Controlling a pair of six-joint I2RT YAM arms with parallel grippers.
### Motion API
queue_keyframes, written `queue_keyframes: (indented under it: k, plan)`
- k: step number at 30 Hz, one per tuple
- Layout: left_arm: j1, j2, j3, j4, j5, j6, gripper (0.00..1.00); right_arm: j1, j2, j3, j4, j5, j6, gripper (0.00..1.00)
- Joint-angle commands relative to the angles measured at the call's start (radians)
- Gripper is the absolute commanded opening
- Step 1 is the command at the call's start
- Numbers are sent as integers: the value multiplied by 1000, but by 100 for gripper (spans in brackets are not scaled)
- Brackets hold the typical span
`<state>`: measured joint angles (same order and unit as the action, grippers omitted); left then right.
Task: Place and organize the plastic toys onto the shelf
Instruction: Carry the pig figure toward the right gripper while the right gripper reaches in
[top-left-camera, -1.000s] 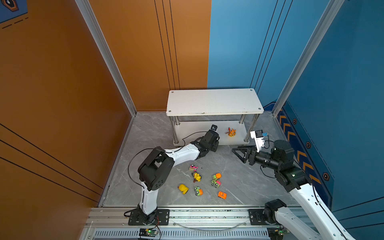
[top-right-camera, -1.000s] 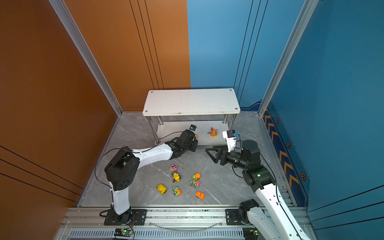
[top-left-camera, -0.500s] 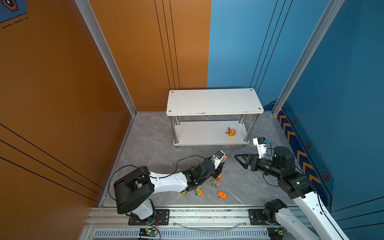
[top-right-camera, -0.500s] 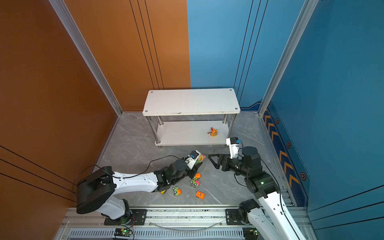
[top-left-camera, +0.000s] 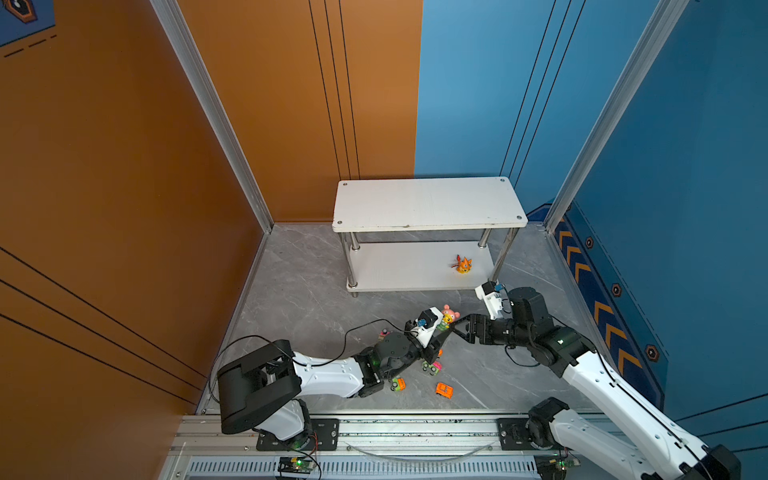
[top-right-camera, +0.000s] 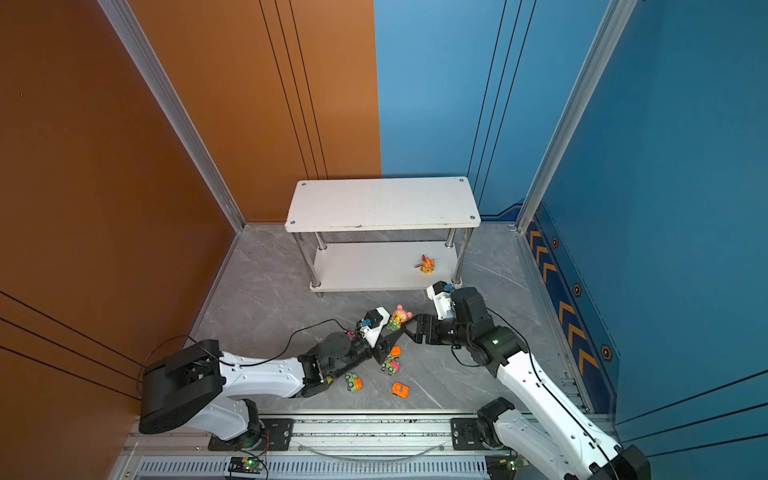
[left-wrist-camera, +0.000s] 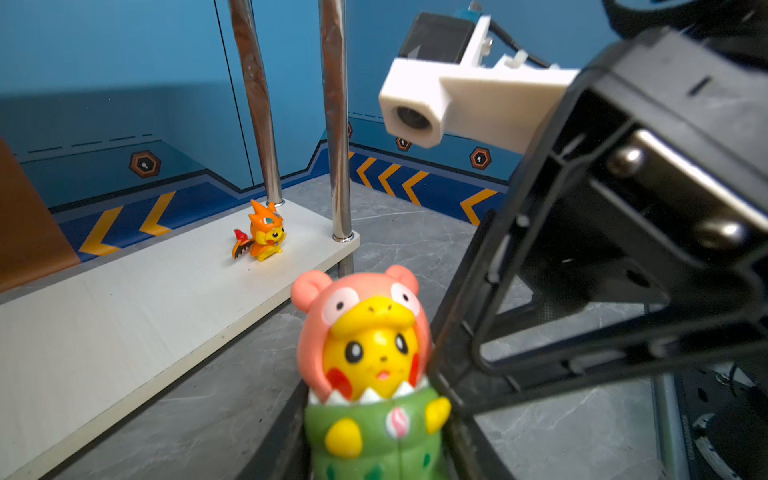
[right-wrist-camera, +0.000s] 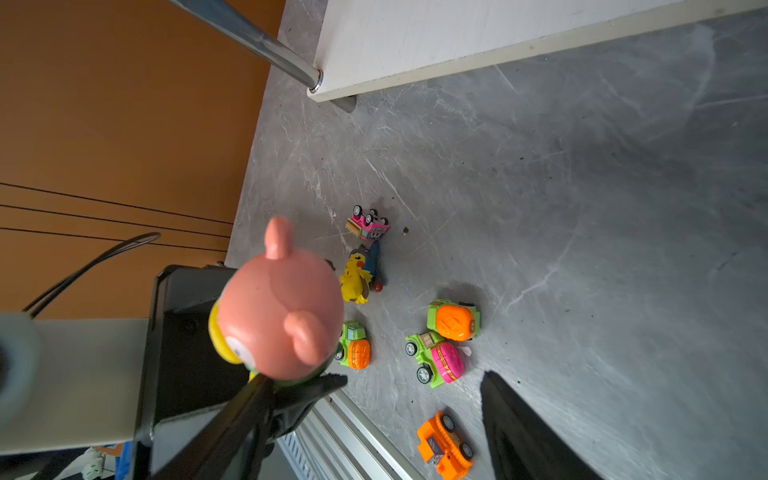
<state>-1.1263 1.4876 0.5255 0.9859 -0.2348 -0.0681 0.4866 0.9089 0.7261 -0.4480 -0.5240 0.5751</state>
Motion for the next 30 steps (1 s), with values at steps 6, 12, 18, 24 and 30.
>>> queue_keyframes:
  k: [6, 12, 18, 24, 30]
  plan:
    - [-13, -38, -27, 112, 74, 1, 11, 93, 48, 77, 102, 20, -32, 75]
    - [-12, -34, -46, 158, 75, -7, 8, 85, -29, 91, 82, 30, -58, 76]
    - [-11, -18, -37, 174, 105, -19, 8, 86, 9, 130, 75, 15, -78, 76]
    - [-11, -9, -35, 204, 114, -33, 8, 88, 89, 176, 65, -19, -108, 67]
    - [9, -11, -37, 222, 132, -57, 8, 88, 69, 173, 39, -26, -131, 64]
